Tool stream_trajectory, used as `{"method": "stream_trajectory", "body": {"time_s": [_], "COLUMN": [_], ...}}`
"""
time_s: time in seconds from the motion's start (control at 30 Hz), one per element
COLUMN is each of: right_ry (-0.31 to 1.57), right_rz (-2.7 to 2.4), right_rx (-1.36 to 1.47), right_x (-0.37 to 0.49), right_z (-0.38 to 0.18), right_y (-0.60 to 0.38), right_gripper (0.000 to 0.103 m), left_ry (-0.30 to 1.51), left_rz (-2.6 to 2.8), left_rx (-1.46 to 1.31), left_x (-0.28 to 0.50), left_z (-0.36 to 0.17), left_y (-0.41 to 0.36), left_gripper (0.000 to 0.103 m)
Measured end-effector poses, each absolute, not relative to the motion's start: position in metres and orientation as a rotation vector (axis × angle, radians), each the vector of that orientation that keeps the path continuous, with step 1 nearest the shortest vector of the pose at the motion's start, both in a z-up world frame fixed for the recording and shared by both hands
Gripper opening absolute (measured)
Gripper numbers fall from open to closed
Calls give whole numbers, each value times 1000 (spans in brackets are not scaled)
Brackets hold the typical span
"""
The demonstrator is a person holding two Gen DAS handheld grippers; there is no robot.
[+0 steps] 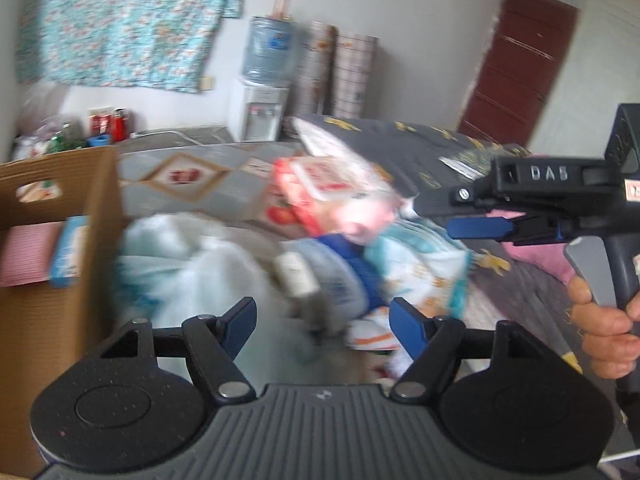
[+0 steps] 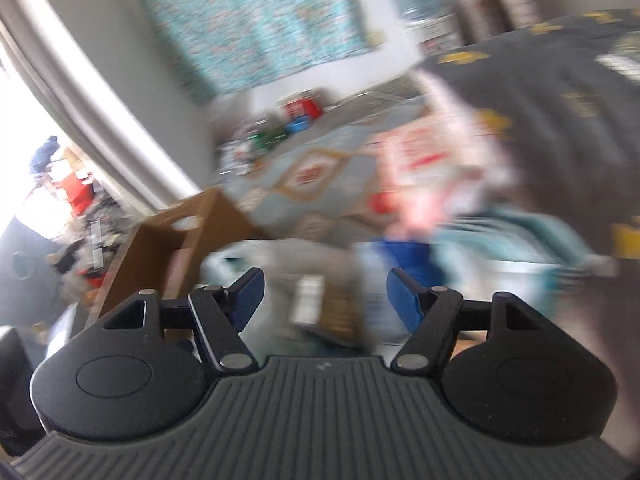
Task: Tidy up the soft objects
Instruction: 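Move the left gripper back to the table toward the cotton-swab bag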
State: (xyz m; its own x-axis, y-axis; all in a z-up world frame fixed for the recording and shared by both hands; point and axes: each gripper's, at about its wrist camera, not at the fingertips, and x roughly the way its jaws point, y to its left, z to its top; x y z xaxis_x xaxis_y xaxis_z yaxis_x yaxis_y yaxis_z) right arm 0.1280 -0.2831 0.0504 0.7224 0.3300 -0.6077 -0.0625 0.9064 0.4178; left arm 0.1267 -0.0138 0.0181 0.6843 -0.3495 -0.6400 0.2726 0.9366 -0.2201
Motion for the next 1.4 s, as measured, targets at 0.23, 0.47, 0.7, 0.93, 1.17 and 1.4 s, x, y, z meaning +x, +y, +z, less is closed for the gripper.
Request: {"method": "stream_trajectory", "body": {"time_s": [0.23,0.47,0.7,0.93,1.17,1.4], "right_ry": [760,778,765,654,569,519], "right_rz": [81,69,121,168,252,351], "right_rx": [316,329,304,194,-74,-332], "right_x": [127,155,166,154,113,71], "right_z": [-8,-37,-31,4,24,11], "right_y": [-351,-355,-347,-325,-276,-227], "right_gripper": [53,37,17,14,14,15], "left_ry": [775,834,884,892,888,869], "left_rz": [-360,-351,-326,-315,-300,-290], "left_rx": [-107,-75,-46,-50,-58,-244], "left_x": [139,142,141,141,140,135], "left_z": [-9,-35,-51,-57,-55,-34], "left_y": [-76,-100,-105,-105,-96,-54], "left_gripper": [56,39,33,33,32,34]}}
